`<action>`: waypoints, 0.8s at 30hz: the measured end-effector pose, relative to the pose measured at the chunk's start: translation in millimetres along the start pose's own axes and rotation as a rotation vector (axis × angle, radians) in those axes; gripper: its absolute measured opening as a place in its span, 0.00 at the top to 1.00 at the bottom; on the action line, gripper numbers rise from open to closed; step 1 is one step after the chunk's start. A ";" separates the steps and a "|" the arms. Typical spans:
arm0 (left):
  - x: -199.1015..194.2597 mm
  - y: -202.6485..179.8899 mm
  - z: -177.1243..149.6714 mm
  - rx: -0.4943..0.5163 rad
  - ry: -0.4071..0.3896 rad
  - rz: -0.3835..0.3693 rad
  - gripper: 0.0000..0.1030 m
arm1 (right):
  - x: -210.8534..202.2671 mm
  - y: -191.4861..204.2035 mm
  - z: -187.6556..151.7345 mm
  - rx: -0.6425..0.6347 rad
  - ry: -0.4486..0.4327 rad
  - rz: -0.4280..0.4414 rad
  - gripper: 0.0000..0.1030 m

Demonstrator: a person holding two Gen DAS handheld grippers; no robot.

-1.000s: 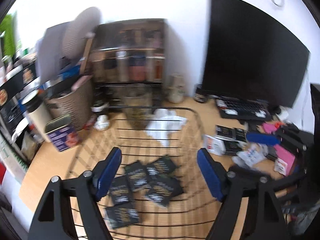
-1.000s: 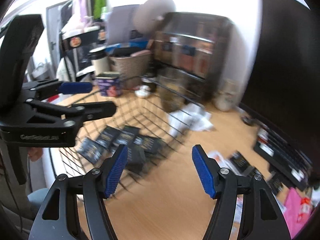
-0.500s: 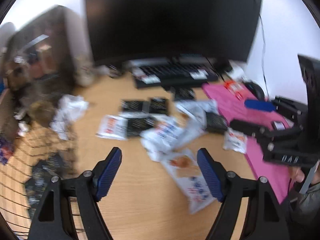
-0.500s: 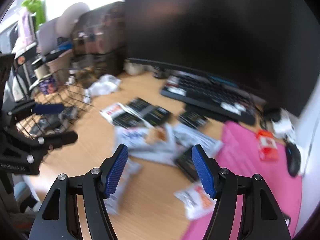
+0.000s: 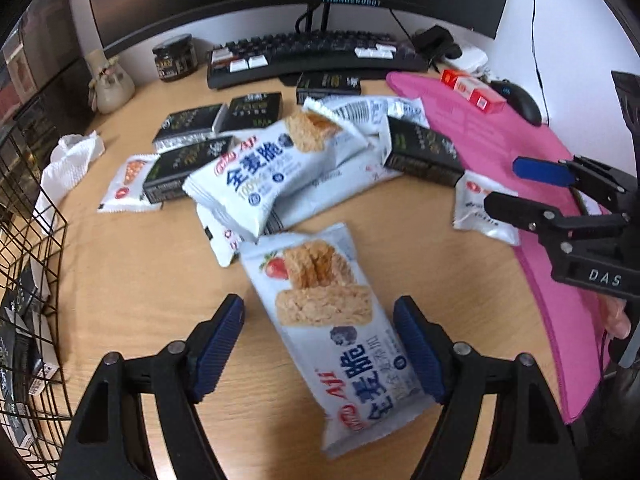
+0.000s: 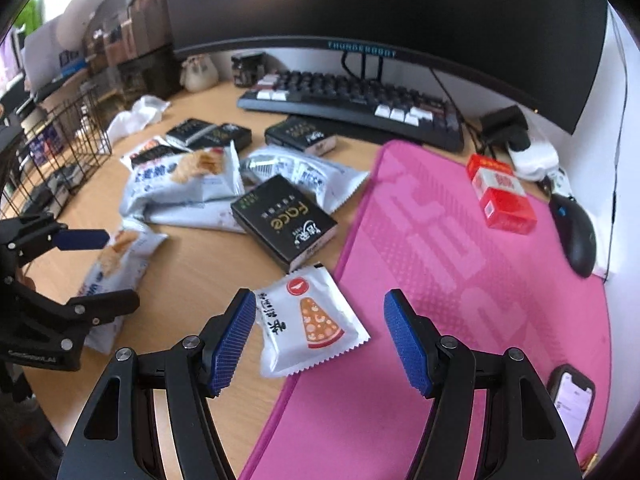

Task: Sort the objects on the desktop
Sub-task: 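Grasp a white Aji biscuit packet with the left gripper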

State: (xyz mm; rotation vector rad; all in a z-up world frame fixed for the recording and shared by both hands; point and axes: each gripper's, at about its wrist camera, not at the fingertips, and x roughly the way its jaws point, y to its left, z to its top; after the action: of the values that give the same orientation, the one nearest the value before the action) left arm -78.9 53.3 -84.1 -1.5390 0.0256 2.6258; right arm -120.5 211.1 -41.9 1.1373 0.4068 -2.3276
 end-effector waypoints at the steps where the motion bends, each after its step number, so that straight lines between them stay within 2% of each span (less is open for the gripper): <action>1: -0.5 -0.7 -0.9 0.015 -0.010 0.022 0.29 | 2.8 0.3 -0.3 -0.002 0.006 0.000 0.36; 2: -1.8 0.1 -0.2 0.019 -0.016 0.016 0.33 | 5.0 1.1 -0.9 -0.007 0.010 0.001 0.36; 4: -4.0 2.2 0.8 0.029 -0.020 0.024 0.52 | 7.3 3.0 -1.1 -0.014 0.014 0.002 0.36; 6: -5.3 5.6 1.2 0.032 -0.021 0.051 0.57 | 6.7 5.3 0.3 -0.015 0.010 0.003 0.36; 14: -14.8 16.7 1.1 0.022 -0.036 0.050 0.58 | 10.4 22.6 17.0 -0.047 -0.013 0.015 0.36; 24: -19.1 21.3 1.9 0.028 -0.040 0.041 0.58 | 48.1 18.9 43.5 -0.058 0.005 0.027 0.36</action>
State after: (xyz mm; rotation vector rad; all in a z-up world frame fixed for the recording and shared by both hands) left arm -73.3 30.8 -67.2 -1.4923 0.0912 2.6747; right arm -162.5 159.9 -54.7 1.1147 0.4549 -2.2758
